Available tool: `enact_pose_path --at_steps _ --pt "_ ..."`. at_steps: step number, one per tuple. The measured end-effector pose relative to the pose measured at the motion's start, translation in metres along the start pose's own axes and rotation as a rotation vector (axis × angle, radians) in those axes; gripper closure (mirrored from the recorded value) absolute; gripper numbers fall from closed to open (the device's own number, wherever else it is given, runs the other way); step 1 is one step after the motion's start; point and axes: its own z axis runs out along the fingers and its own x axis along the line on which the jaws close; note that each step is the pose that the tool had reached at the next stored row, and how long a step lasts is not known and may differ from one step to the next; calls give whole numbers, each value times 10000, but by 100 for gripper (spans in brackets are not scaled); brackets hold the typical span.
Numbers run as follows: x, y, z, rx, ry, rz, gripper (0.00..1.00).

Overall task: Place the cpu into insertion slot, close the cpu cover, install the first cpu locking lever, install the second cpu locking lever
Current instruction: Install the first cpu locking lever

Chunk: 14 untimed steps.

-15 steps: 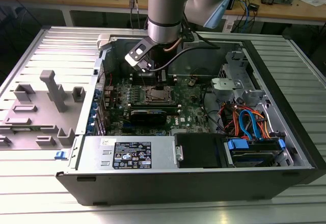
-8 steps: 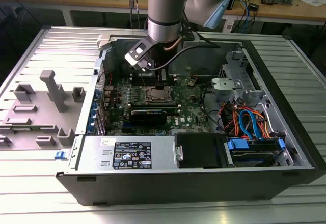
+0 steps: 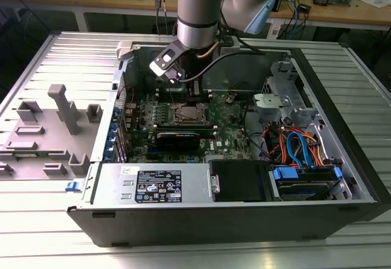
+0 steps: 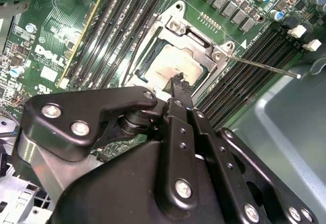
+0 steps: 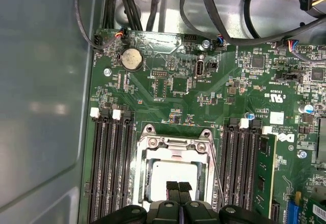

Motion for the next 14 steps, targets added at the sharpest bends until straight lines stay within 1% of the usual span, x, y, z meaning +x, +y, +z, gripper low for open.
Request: enact_pose_path --at_steps 8,14 --pt "0 0 -47 0 0 0 89" --pt "1 0 -96 0 1 0 89"
